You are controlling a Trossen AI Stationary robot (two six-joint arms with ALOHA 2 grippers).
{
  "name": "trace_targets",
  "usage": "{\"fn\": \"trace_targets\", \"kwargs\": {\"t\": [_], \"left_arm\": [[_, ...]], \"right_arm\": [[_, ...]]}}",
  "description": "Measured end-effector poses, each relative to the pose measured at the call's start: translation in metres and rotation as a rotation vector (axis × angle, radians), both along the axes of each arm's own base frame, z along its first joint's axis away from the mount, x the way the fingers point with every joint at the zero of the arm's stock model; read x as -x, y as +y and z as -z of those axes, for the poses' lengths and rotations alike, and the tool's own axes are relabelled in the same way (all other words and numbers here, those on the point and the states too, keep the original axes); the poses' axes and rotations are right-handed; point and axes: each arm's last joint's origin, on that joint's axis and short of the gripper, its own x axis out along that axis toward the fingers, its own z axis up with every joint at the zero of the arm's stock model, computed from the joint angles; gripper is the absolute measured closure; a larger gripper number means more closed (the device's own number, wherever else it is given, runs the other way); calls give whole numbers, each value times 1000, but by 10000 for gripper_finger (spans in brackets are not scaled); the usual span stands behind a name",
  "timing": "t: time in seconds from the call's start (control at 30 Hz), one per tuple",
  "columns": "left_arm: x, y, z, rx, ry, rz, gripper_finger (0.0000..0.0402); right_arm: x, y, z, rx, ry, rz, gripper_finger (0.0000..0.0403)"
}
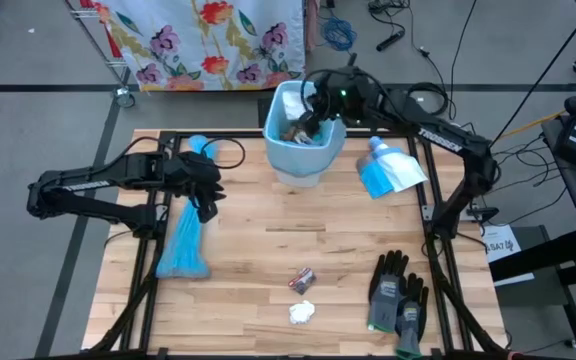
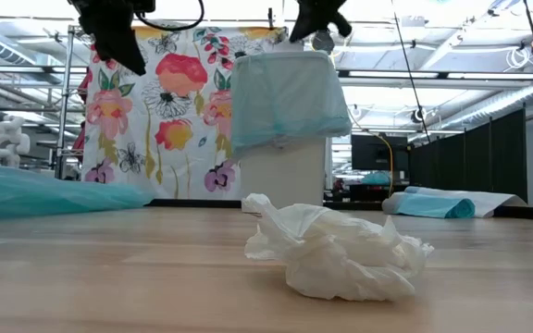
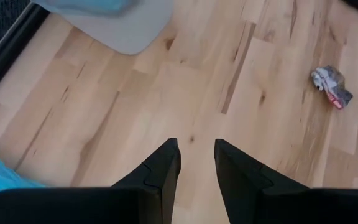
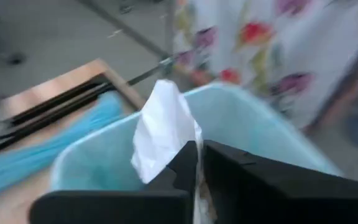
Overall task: Place trash/remove bag and relplace
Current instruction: Put the white paper into the blue trash bag inside the white trash bin
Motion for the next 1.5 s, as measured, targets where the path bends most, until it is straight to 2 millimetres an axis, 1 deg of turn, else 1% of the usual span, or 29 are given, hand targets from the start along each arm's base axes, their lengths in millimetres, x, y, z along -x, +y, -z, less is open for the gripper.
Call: {"fn": "trace_targets", "kwargs": {"t": [0.1,0.17,0.23,0.33,0.4,0.53,0.6,0.7,0.8,0.93,1.03,1.13,1.2,1.27,1.33,1.4,1.5], "left_arm": [[0,0,-1,18,-14,-23,297],[-1,0,-2,34,-32,-33,297],[-2,0,-3,48,-51,-46,297],[-4,0,-4,79,-76,-80,297],[-4,-1,-4,122,-83,-114,297],[-10,-8,-1,169,-76,-100,297],[-20,-16,1,189,-86,-77,297],[-37,-29,5,180,-102,-13,297],[-60,-43,15,138,-104,75,297],[-90,-57,33,53,-96,236,297],[-108,-65,49,39,-79,324,297],[-126,-69,65,46,-76,346,297],[-136,-71,75,55,-77,338,297],[-147,-73,84,108,-100,289,297],[-157,-75,92,206,-119,229,297],[-165,-77,101,299,-128,185,297],[-174,-81,115,464,-108,93,297]], "right_arm": [[3,-16,8,-106,-3,-61,353],[5,-23,12,-128,7,-54,329],[7,-27,12,-136,0,-28,305],[13,-25,8,-144,-3,-24,276],[20,-16,2,-146,2,-42,263],[46,17,-25,-117,-23,-100,255],[62,37,-36,-118,-16,-136,257],[85,66,-43,-128,34,-170,262],[108,92,-45,-179,89,-190,266],[129,122,-39,-280,183,-177,268],[139,141,-35,-288,243,-158,268],[146,158,-33,-277,283,-154,268],[146,168,-31,-280,276,-174,268],[147,179,-25,-295,286,-204,268],[147,190,-17,-312,312,-221,268],[146,202,-4,-319,354,-239,268],[144,218,20,-318,434,-247,268]]}}
